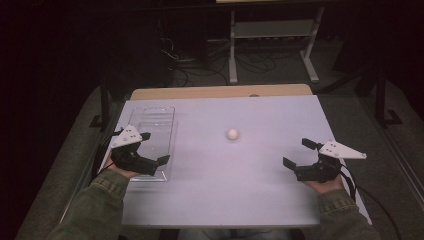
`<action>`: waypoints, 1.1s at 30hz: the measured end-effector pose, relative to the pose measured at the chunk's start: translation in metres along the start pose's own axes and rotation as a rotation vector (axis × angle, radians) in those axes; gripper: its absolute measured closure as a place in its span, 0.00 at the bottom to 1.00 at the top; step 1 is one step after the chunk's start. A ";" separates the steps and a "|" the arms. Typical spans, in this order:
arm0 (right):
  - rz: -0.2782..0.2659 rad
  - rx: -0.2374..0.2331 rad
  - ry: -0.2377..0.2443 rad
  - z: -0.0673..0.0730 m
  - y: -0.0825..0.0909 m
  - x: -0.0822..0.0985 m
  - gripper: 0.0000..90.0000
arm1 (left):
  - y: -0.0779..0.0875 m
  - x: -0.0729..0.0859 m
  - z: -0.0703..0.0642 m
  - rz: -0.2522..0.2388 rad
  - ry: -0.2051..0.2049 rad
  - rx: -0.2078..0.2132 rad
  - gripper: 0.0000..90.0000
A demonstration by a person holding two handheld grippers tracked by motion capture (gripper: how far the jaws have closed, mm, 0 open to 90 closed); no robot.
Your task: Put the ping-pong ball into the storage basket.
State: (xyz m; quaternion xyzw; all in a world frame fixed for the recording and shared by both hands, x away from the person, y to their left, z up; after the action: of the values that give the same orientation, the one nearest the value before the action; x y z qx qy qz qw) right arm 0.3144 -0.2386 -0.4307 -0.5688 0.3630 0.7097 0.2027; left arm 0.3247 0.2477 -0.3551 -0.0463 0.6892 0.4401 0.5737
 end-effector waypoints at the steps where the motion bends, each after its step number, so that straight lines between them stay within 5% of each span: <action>1: 0.008 -0.003 0.003 0.000 -0.001 0.001 0.00 | -0.001 -0.002 0.000 0.004 -0.001 0.002 0.00; 17: 0.004 -0.006 0.004 0.001 -0.001 0.000 0.00 | -0.023 -0.029 -0.004 0.108 -0.096 0.067 0.00; 33: 0.011 -0.011 -0.003 0.000 -0.001 0.001 0.00 | -0.049 -0.047 0.002 0.182 -0.150 0.073 0.00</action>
State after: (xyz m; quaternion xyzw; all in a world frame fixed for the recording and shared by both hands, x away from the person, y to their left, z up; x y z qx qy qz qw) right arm 0.3150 -0.2375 -0.4319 -0.5669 0.3617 0.7137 0.1962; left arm 0.3692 0.1988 -0.3432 0.0704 0.6614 0.4672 0.5825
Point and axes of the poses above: each handheld gripper's, and its own axes: y roughly backward along the jaws, x roughly out of its underside, z roughly to its left, the point moved 3 cm from there along -y, roughly forward along the jaws, and after that the axes turned 1 degree about z, right-handed, at the moved point
